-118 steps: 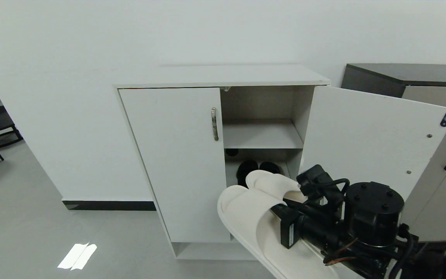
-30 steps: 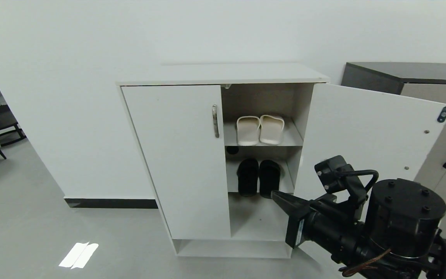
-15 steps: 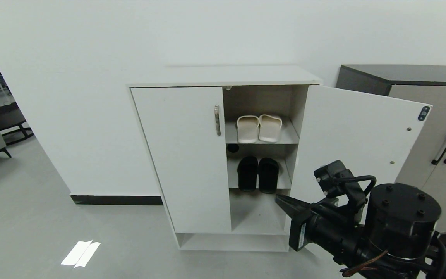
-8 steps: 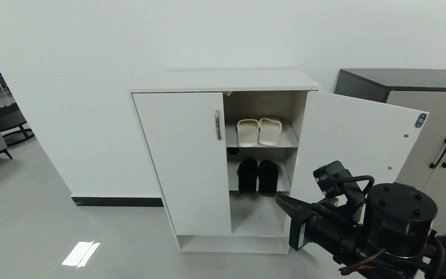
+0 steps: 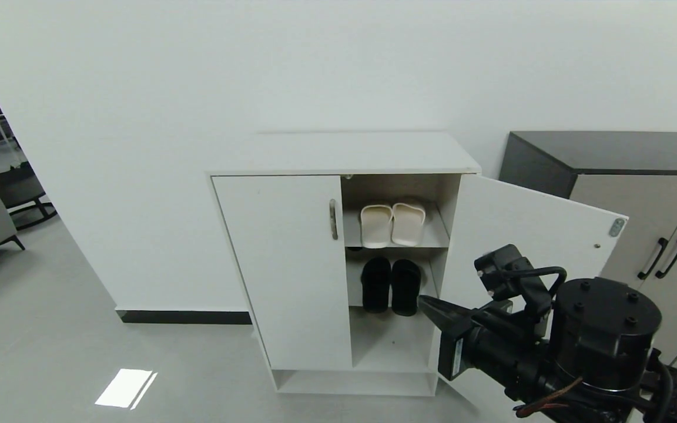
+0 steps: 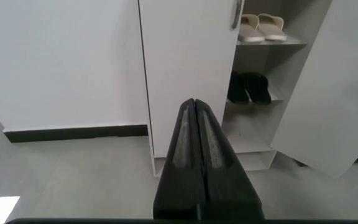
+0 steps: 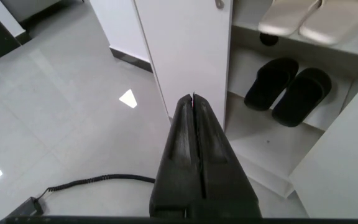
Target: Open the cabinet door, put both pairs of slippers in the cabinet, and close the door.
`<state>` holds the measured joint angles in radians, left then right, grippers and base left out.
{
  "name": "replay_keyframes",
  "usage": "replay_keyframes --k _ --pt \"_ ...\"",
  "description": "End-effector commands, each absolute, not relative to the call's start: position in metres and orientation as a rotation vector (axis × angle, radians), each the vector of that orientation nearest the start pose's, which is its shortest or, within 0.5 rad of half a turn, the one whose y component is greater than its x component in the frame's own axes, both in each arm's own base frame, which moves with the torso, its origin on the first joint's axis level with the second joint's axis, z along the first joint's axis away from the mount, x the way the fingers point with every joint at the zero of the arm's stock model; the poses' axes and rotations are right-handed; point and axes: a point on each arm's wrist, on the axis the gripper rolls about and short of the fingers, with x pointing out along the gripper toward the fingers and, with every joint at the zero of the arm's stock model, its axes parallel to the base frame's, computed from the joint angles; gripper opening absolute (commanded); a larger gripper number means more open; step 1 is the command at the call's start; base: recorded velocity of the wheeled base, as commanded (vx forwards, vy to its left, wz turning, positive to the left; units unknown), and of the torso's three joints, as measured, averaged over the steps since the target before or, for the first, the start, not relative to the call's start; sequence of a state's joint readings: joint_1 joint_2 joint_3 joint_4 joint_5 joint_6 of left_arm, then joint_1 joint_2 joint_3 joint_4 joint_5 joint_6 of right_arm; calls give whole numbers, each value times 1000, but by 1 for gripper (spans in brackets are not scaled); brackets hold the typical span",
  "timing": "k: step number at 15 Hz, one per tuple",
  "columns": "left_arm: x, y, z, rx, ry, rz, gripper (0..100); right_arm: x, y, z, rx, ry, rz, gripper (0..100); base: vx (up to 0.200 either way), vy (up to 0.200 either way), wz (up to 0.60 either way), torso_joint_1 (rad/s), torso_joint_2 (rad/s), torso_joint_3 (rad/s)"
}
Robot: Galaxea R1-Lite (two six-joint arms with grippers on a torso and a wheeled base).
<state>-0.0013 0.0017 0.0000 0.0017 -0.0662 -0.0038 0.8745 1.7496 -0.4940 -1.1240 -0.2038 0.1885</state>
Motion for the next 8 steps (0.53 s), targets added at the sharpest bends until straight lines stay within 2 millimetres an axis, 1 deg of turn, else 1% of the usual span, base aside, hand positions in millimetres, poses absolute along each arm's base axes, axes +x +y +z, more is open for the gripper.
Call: replay_keyframes --k 1,8 --pt "-23 -1 75 -5 5 -67 0 184 213 137 108 185 655 0 0 0 0 217 -481 -276" --pt "-23 -1 75 -5 5 -67 0 185 213 136 108 186 652 0 0 0 0 233 -512 -283"
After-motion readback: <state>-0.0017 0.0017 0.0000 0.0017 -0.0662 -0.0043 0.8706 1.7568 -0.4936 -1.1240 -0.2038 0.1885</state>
